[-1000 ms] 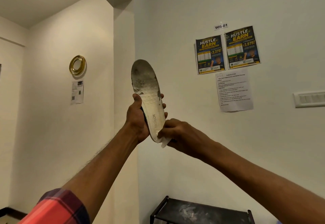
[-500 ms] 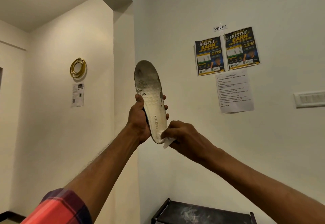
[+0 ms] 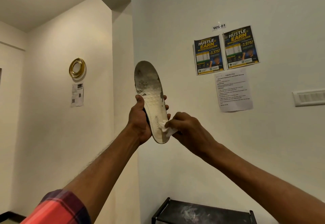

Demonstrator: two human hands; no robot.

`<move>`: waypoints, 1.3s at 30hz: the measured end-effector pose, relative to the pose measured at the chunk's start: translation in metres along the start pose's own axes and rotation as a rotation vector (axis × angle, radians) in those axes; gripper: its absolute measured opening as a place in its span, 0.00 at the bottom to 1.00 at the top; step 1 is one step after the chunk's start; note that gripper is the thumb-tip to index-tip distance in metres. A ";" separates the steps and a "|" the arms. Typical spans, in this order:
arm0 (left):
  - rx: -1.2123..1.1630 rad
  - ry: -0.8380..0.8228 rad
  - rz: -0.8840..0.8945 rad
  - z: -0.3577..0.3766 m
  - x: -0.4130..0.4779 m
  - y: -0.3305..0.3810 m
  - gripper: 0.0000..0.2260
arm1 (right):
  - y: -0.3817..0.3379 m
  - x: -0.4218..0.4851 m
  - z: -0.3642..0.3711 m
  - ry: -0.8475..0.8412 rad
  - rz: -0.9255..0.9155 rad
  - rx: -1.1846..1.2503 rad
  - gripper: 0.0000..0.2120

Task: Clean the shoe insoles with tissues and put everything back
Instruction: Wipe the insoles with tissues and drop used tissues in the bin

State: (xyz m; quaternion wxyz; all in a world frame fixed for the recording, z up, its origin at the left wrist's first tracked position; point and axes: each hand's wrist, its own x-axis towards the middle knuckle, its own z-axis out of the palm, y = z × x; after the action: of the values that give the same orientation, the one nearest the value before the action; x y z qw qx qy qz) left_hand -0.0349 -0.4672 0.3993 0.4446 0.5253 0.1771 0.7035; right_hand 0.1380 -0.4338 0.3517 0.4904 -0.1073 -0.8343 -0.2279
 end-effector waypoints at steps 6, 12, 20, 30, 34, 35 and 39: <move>0.015 0.001 0.018 0.002 0.000 0.002 0.34 | 0.000 0.006 0.004 -0.011 -0.078 -0.122 0.12; 0.031 0.004 0.027 0.003 0.001 0.000 0.34 | -0.003 0.011 0.005 -0.065 -0.135 -0.180 0.13; -0.001 -0.025 -0.010 0.007 -0.003 -0.001 0.37 | -0.002 0.023 -0.001 -0.032 -0.102 -0.223 0.12; 0.050 0.010 0.010 0.007 -0.005 -0.002 0.33 | 0.006 0.033 -0.009 0.064 -0.002 -0.170 0.09; 0.040 0.017 0.001 0.007 -0.004 -0.002 0.34 | -0.002 0.033 -0.008 -0.024 -0.076 -0.178 0.12; 0.037 0.020 0.003 0.007 -0.004 -0.002 0.33 | -0.001 0.034 -0.009 -0.017 -0.075 -0.170 0.12; 0.044 0.024 0.004 0.007 -0.005 -0.005 0.32 | 0.006 0.039 -0.012 0.070 0.003 -0.163 0.09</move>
State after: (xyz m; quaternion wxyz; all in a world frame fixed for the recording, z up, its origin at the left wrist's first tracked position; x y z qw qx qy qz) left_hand -0.0259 -0.4704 0.3959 0.4293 0.5271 0.1969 0.7065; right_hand 0.1308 -0.4360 0.3927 0.5092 -0.1399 -0.7952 -0.2980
